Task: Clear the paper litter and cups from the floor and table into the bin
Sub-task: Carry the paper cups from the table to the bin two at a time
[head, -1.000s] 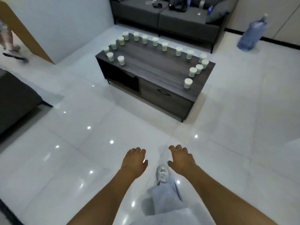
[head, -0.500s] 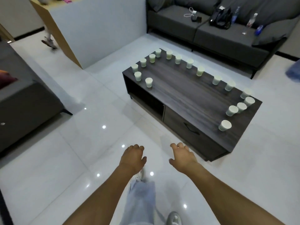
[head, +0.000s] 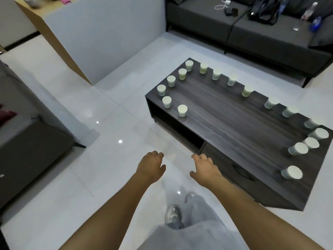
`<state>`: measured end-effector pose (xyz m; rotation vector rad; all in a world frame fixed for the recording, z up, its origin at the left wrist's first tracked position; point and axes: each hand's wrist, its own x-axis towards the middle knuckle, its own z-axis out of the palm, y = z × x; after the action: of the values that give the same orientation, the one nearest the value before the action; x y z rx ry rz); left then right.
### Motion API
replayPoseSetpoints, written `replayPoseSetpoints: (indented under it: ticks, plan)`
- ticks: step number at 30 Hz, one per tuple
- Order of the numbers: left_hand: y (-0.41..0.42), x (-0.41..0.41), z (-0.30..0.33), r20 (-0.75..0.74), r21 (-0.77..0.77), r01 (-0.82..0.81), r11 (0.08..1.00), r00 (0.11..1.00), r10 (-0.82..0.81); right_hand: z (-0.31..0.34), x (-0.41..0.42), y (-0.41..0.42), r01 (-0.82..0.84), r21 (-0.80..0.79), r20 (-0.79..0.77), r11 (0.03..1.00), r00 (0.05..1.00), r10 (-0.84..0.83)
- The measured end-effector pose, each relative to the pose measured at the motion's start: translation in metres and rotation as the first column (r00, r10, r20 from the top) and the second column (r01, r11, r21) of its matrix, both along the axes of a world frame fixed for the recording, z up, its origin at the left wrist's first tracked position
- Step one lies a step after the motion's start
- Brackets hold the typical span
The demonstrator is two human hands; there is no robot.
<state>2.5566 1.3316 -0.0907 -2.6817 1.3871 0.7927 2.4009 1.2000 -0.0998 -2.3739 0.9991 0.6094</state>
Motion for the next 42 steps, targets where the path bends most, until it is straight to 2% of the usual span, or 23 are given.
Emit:
replayPoseSetpoints:
  ticks: [13,18,22,32,42]
  plan:
    - [-0.186,0.167,-0.034,-0.019,0.002,0.001,1.000,1.000,-0.001,-0.040,0.169,-0.179,0.049,0.049,-0.047,0.998,0.998,-0.047]
    - [-0.228,0.211,-0.044,-0.051,0.046,0.030,0.999,0.998,-0.027,-0.050,0.211,-0.218,0.096,0.080,-0.058,0.992,0.994,-0.092]
    - [-0.256,0.250,-0.053,-0.078,0.095,0.051,0.994,0.996,-0.044,-0.059,0.239,-0.242,0.146,0.111,-0.112,0.983,0.985,-0.134]
    - [-0.330,0.344,-0.091,-0.130,0.141,0.219,0.965,0.971,-0.202,-0.087,0.323,-0.280,0.340,0.133,-0.162,0.931,0.934,-0.318]
    - [-0.384,0.373,-0.179,-0.159,0.198,0.380,0.903,0.922,-0.353,-0.183,0.354,-0.296,0.466,0.114,-0.199,0.877,0.876,-0.439]
